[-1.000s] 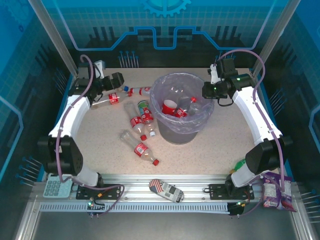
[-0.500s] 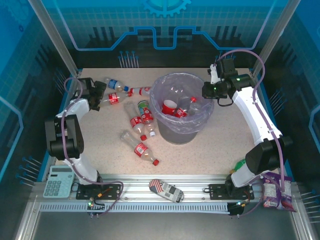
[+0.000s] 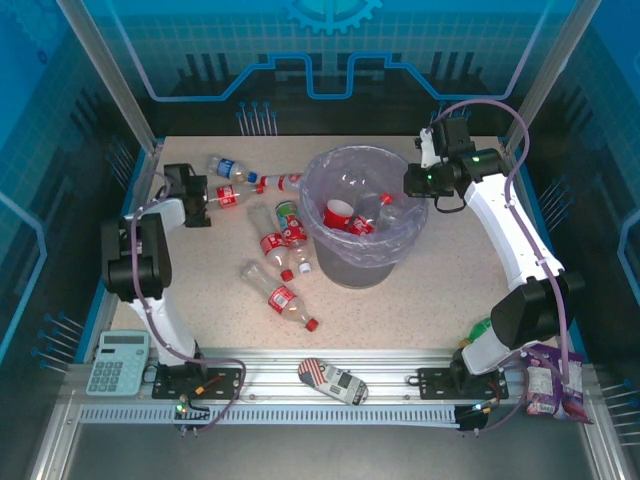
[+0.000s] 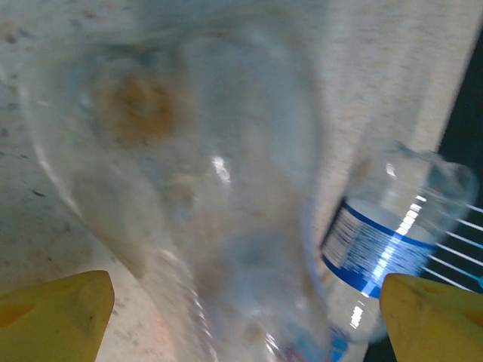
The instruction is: Put the plastic bottles in the bin
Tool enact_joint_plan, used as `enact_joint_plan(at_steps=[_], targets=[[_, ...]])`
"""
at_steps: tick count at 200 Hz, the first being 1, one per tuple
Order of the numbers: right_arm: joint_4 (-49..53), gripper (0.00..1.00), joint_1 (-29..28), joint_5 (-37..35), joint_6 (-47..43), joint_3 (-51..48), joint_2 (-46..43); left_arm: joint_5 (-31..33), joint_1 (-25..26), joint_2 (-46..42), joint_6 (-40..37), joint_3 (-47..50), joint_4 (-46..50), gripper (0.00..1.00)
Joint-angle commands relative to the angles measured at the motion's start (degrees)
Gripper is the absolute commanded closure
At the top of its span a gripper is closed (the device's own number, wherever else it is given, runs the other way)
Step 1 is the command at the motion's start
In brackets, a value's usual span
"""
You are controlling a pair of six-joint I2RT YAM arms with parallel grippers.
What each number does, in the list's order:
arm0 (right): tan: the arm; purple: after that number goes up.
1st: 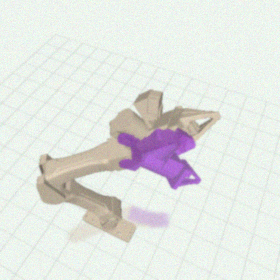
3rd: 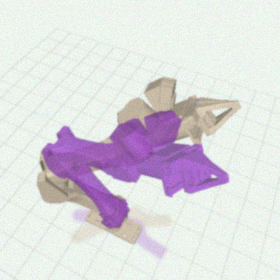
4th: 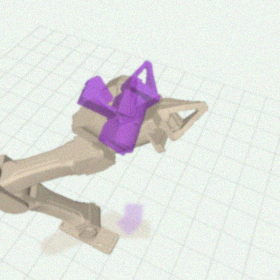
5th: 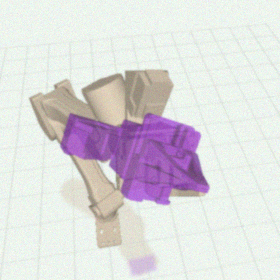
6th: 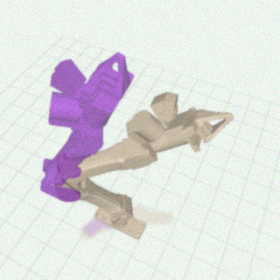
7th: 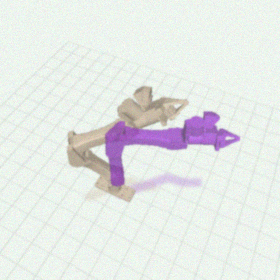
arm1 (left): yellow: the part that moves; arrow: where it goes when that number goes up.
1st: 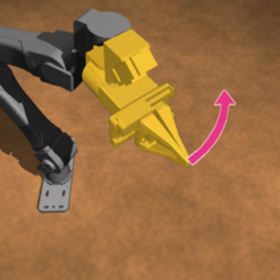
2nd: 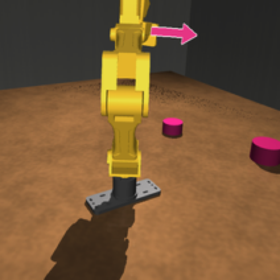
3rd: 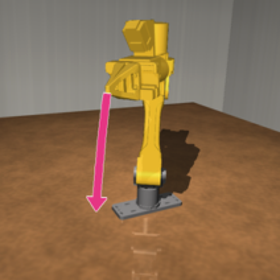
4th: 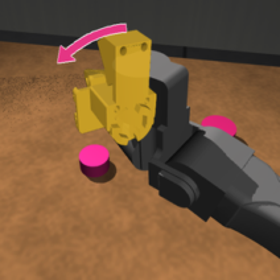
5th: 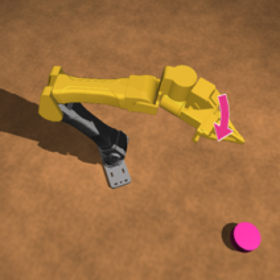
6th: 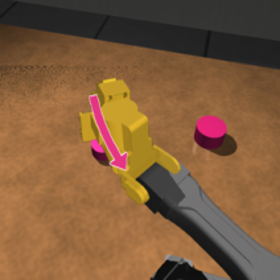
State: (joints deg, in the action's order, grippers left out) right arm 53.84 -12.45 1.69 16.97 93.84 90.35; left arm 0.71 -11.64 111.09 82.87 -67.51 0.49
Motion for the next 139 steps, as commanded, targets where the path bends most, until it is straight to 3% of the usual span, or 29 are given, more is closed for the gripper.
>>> enact_joint_plan(at_steps=[1,79,139], targets=[[0.38,0.83,-1.64,1.83,0.18,-0.84,0.48,-0.70,-0.45,3.41,4.02,-2.19,-0.50,0.10],[0.85,0.83,-1.66,1.49,0.26,0.12,1.37,0.14,-1.28,4.05,5.14,0.95,-2.20,0.36],[0.74,0.83,-1.75,1.47,0.43,-0.19,0.80,-0.12,-1.90,-0.92,2.47,3.21,-3.97,0.43]])
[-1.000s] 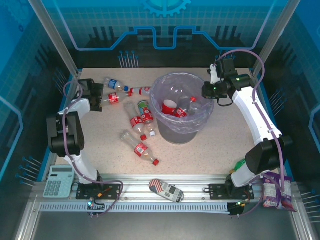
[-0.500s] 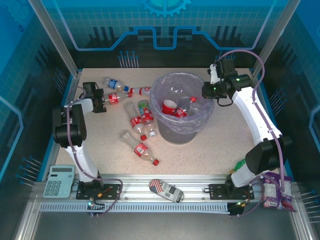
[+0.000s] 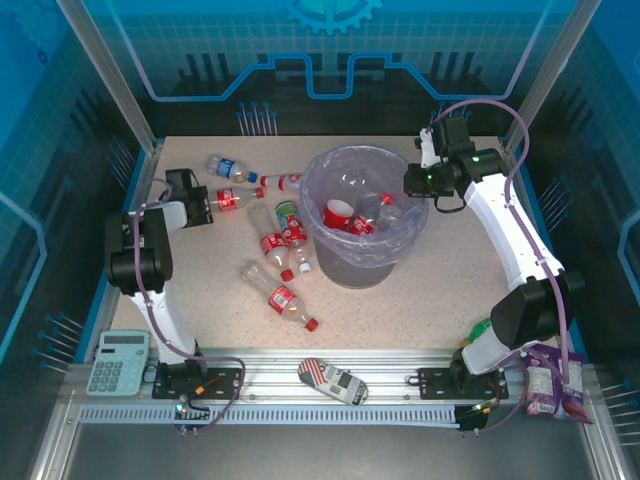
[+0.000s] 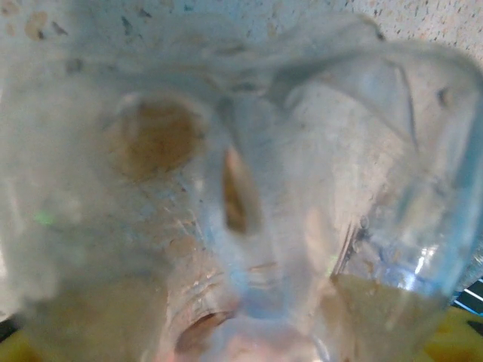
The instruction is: Put the plastic bottles in the bin
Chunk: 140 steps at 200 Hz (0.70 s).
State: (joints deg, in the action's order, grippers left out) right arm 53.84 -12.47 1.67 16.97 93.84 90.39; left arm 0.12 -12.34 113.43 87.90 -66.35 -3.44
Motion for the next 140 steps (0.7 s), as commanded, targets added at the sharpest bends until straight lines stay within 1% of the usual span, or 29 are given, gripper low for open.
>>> enact_joint_plan(at_steps=[1,29,47,85,107,140], targets=[[0.74,0.83,-1.71,1.49,0.43,-0.22,0.76,0.48,-1.20,-3.50,-2.64,2.08,-0.01,0.43],[0.60,0.83,-1.71,1.59,0.52,-0.62,0.32,2.04,-1.21,-9.86,-4.80,3.36,-0.55,0.46],[0.56,0.83,-1.70,1.39,0.52,-0.75,-0.03,3.05,-1.20,-14.68,-7.09,3.44,-0.82,0.46],[0.47,0.83,-1.74,0.96,0.43,-1.02,-0.56,4.08,-0.87,-24.80,-14.06,2.07,1.52,0.46],[0.45,0.83,-1.69,1.01,0.46,-1.03,-0.66,5.49,0.20,-31.66,-20.61,1.21,2.21,0.46],[0.16,0.83,-1.79,0.79,0.65,-1.38,-0.92,3.92,2.52,-40.87,-29.45,-1.35,1.36,0.56]])
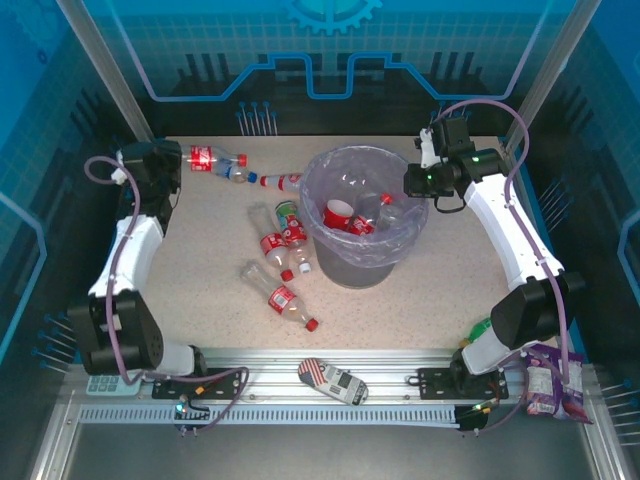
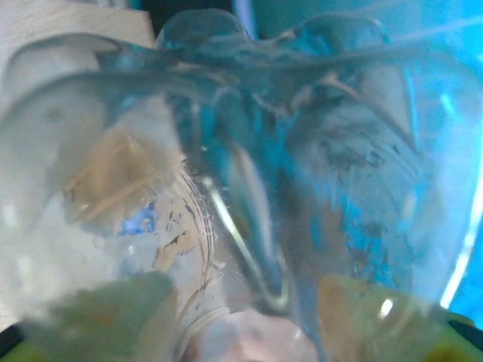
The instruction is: Put the plastic bottles in the bin
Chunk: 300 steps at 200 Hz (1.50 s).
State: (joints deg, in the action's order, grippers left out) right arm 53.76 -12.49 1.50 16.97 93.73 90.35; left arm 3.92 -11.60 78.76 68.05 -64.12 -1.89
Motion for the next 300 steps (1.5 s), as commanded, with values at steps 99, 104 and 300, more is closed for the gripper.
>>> enact_joint_plan(at_steps=[99,104,300], targets=[[-0.40,0.83,-1.88,1.76,0.87,-1.42,-1.27,-20.63,21.77,-3.13,-28.10,-27.03,4.36,0.84],[-0.41,0.83,-1.99,1.84,0.88,-1.43,-1.29,-21.35,23.12,-2.12,-29.34,-28.34,5.05,0.85],[-0.67,0.83,-2.10,1.93,0.52,-1.29,-1.91,-24.09,46.55,27.59,-57.08,-45.72,24.27,0.98]])
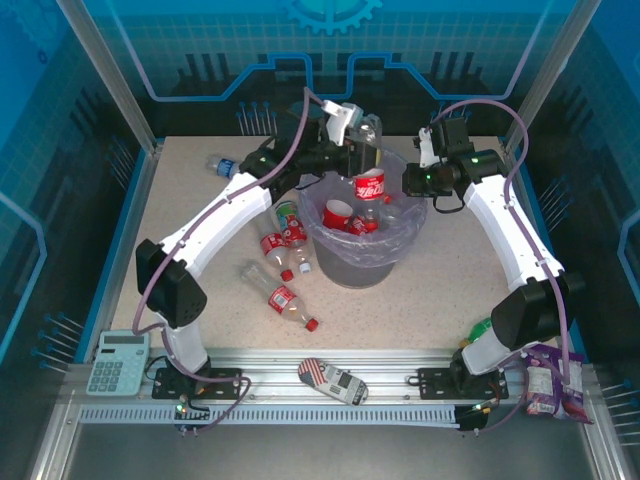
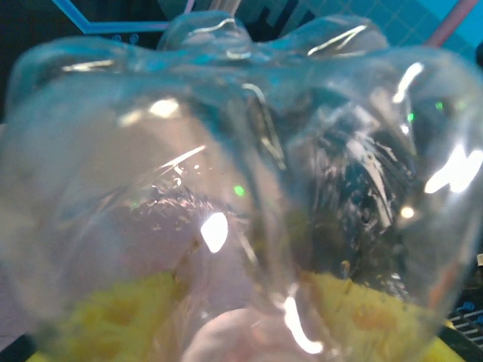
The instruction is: Put the plastic bottles in the bin
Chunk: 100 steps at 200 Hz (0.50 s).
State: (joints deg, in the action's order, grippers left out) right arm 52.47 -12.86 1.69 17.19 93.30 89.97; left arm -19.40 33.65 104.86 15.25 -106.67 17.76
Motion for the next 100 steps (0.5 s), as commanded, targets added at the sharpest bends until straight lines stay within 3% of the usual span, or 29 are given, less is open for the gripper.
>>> enact_joint_plan(at_steps=[1,58,100], targets=[[0.62,0.83,-1.73,1.73,0.30,-0.89,-1.55,-0.79,1.32,1.53,-4.36,-3.22,4.72,0.98],[0.19,0.83,-1.68,1.65,0.28,-1.36,-1.83,-1.57,2.97,5.24,-7.18,-3.04,9.79,1.00],[-0.50,0.83,-1.65,1.88,0.55,-1.64,-2.25,-4.83,3.51,5.66,-5.50,1.11,8.18,1.00]])
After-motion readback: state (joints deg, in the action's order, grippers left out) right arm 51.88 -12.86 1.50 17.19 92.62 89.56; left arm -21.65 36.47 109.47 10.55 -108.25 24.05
